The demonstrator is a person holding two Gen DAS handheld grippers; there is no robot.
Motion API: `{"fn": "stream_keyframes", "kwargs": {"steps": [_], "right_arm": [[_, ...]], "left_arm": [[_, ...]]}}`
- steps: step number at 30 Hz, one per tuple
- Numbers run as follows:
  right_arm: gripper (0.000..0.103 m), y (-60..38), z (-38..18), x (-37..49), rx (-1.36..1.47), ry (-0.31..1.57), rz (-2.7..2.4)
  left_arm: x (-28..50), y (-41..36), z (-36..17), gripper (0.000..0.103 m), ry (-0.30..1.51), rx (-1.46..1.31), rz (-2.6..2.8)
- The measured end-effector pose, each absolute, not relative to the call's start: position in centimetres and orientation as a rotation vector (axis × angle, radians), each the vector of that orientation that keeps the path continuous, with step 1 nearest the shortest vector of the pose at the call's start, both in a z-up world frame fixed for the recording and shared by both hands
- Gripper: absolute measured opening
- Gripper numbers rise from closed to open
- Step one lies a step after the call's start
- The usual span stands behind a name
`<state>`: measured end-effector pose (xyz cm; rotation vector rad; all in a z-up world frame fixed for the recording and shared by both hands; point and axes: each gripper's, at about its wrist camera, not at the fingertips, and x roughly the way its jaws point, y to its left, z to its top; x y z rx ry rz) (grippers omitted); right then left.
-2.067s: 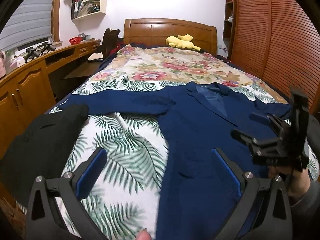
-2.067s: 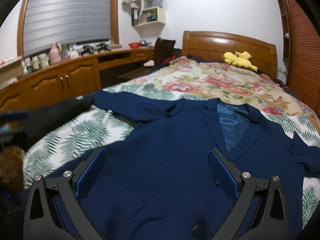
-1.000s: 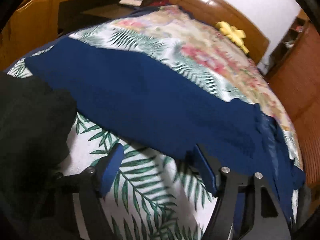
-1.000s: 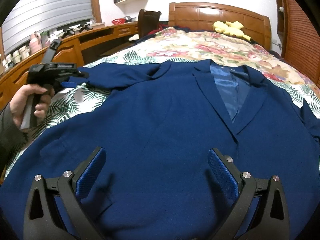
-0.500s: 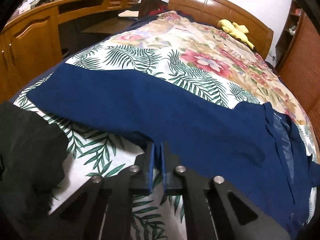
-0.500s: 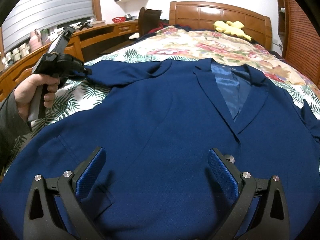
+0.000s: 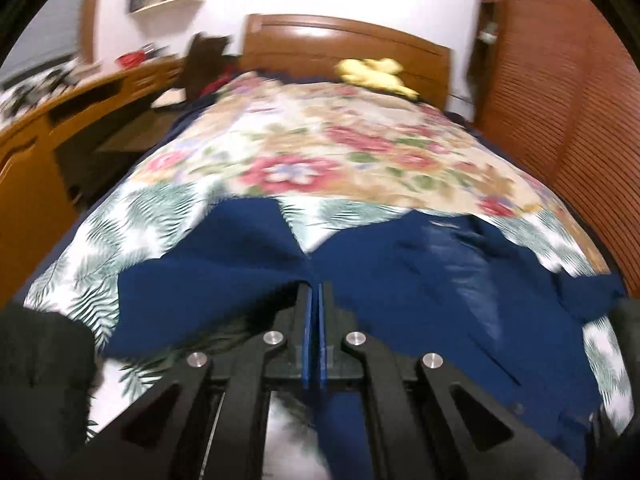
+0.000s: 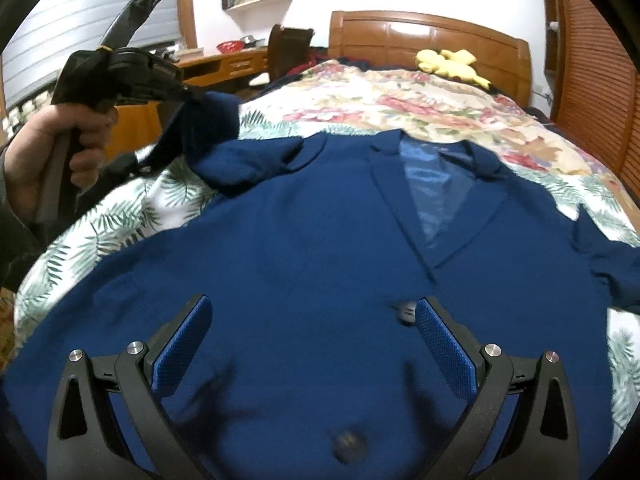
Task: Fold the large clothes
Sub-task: 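Lift the gripped side and fold it over toward the jacket's buttons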
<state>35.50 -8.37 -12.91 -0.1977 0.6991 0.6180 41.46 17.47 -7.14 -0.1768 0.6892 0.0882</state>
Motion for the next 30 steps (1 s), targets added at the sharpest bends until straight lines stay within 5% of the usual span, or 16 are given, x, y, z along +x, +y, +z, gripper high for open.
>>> {"fn": "stream_keyframes", "kwargs": {"steps": [13,16,20,30], "right_arm": [[0.103,-11.7,-9.7,34.1,-0.192,0.635,0.596],[0.103,-11.6,-9.9,34.0,-0.197,0.635,0.602],[0.103,-11.6,-10.4,34.1,-0.202,0.643,0.604],[0.103,-10.0,-13.2,34.3,-0.265,0.691,0.609]], "left_arm": [[39.5,10.2,-6.6,0.001,0.722,-0.03,-0.053],[39.1,10.6,-6.7,0.01,0.719,-0.02,-0.038],[38.6,13.5,-7.5,0.035,0.734,-0.061,-0.013],[36.5,23.6,-13.4,0.046,0.823,-0.14,0.172]]}}
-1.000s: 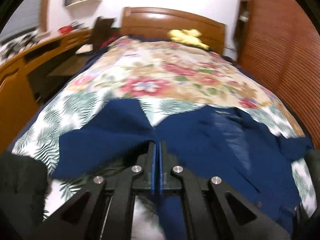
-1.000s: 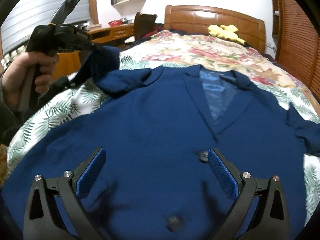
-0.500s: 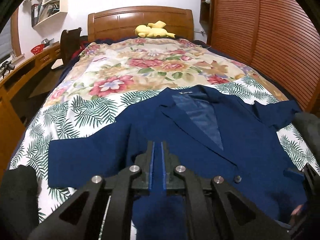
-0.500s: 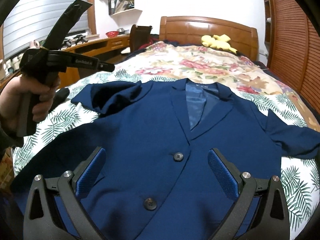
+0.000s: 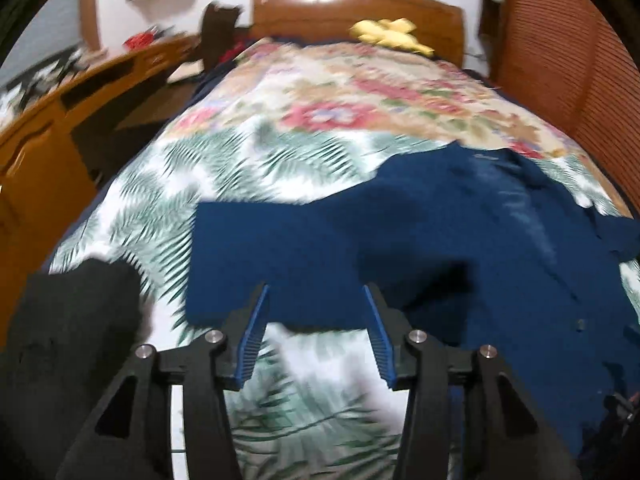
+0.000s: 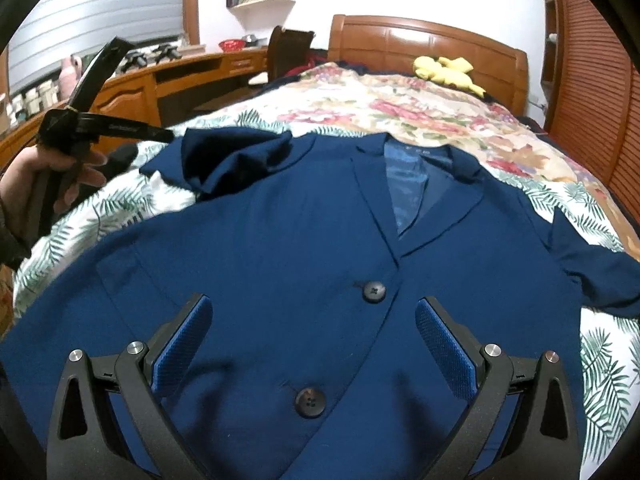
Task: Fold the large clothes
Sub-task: 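Lift the gripped side and fold it over toward the jacket's buttons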
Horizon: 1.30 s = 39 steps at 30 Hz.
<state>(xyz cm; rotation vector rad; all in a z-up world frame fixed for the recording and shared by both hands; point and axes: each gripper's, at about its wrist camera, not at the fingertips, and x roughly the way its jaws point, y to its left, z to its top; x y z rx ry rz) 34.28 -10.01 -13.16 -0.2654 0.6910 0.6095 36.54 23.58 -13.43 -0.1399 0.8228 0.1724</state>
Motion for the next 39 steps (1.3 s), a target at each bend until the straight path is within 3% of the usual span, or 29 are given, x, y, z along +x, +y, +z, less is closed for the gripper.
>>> {"fn": "stream_keyframes", "kwargs": {"steps": [11,22,26,29,39], "right_arm": [[0.103,-8.8,-14.5,34.7,-0.289,0.722,0.613],[0.103,-8.8,-14.8,35.1,-0.278,0.742,0.62],[0.103,-8.7,-14.9,35.1,-0.278,0.743,0.622],[0.103,-8.8,-14.9,35.0,-0.278,0.739,0.622],[0.103,-9.1,-14.3,34.7,-0.287,0.713,0.616]], "left_arm": [[36.8,27.6,-18.4,0.047,0.894,-0.316,0.155],[39.6,30.6,-18.5,0.046,0.851,-0.461,0.206],[39.5,30.8,-18.0,0.018,0.826,-0.419,0.252],[39.3,30.2,-17.1,0.003,0.789,-0.363,0.259],[38.0,24.3,-10.1,0.001,0.65,-0.203,0.189]]}}
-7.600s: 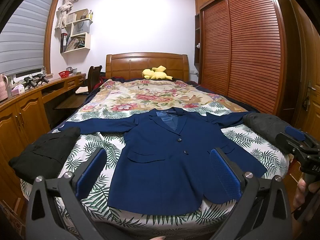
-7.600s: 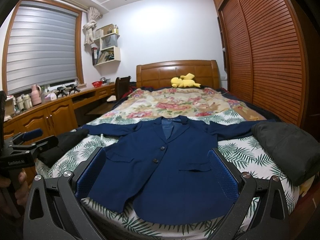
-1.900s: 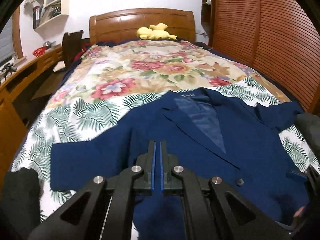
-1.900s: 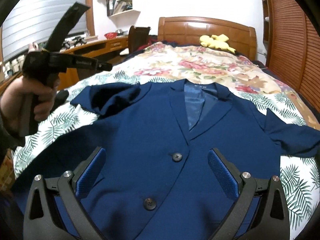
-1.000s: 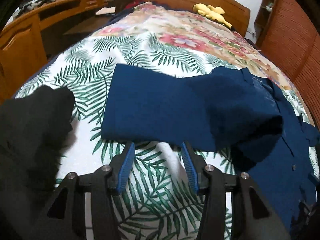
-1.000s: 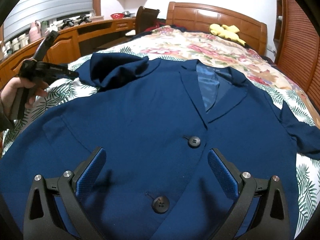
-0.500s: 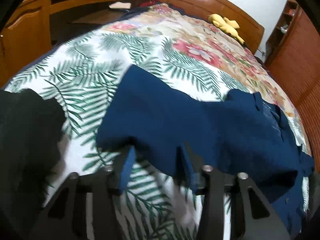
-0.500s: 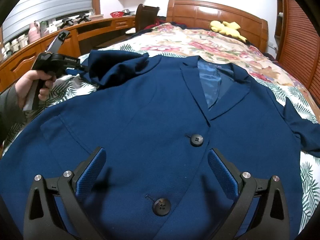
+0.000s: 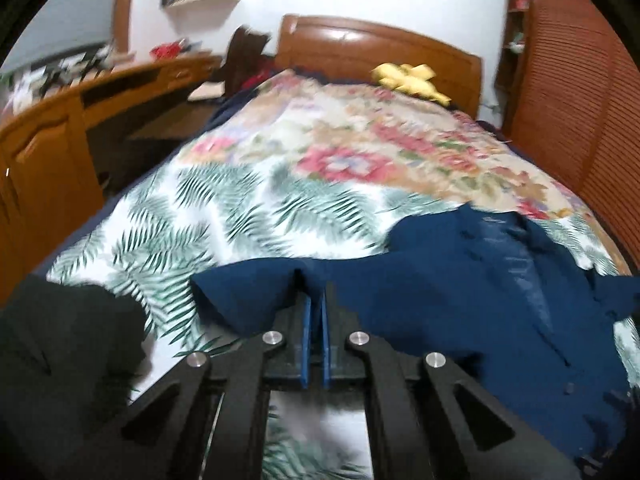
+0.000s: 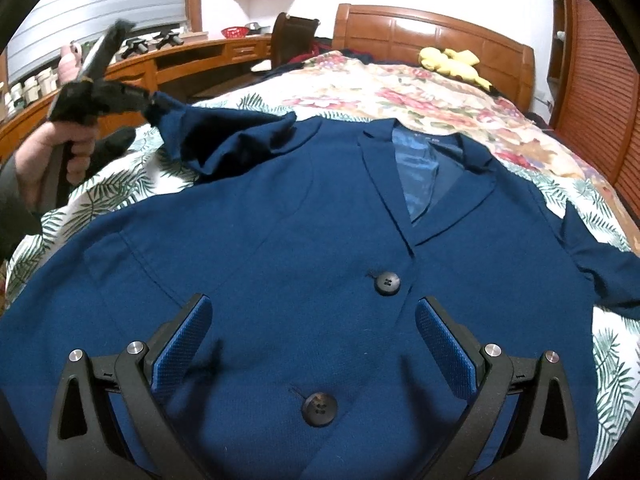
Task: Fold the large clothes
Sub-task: 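Lift the gripped side and fold it over toward the jacket's buttons, then open the left tool and release the folded side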
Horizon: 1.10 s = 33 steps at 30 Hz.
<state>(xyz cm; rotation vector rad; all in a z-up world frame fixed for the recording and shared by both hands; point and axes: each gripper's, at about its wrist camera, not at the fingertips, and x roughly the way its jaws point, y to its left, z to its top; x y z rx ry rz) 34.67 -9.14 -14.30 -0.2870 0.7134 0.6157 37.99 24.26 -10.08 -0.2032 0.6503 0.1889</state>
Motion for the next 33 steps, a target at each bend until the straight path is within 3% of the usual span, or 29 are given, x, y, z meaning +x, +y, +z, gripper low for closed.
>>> {"fn": "stream_keyframes", "kwargs": {"steps": [9,16,33], "right_arm": [[0.103,-12.3,-10.4,33.9,-0.207,0.652,0.595],[0.103,-15.4,-7.5,32.2,-0.176,0.594,0.568],[0.103,-17.3,-8.2,31.6,-0.202,0.604,0.526]], "left_arm": [[34.3,13.9,-2.4,0.001,0.547,-0.089,0.035],[30.9,7.4,0.3,0.001,0.51,0.012,-0.049],[24.8,1.8,-4.8,0.003,0.569,0.033,-0.185]]}}
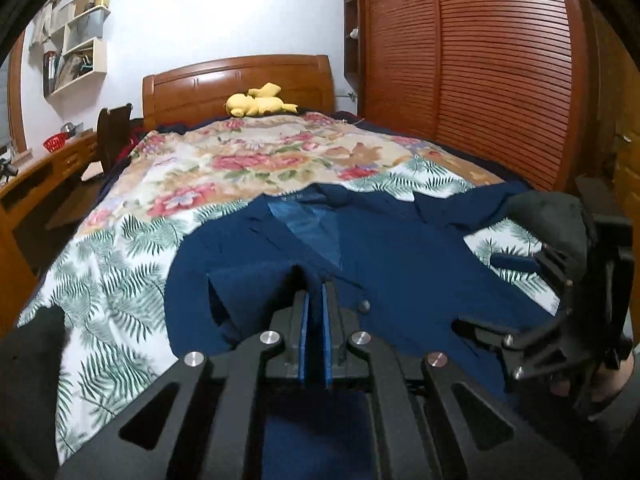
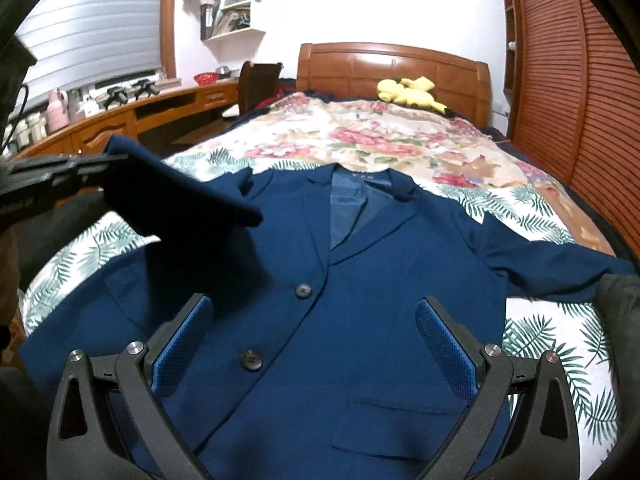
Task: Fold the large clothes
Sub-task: 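Open the left tool and release the folded side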
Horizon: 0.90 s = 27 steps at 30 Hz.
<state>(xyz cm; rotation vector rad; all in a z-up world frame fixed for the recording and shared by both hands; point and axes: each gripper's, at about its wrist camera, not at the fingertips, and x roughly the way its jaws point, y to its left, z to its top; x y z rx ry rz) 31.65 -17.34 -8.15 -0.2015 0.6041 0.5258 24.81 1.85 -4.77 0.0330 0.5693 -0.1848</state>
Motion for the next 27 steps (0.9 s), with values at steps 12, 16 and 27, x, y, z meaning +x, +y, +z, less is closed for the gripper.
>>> {"fn": "stream_keyframes", "kwargs": {"steps": [12,16,27], "right_arm": [[0.103,-16.5,-10.4,31.9,-0.216,0.656,0.527],[0.103,-14.7,-10.9,31.5,-0.229,0.664,0.577],[0.089,-7.5,-12.3,28.6,-0.27,0.696,0.842]], "left_arm": [[20.5,4.9,-6.2,0.037,0.535,-0.021,-0.155],[19.3,6.5,-7.0,0.037,0.546,-0.007,-0.091],[17.1,10.8,-8.6,0.037,0.584,-0.047,-0.011]]}}
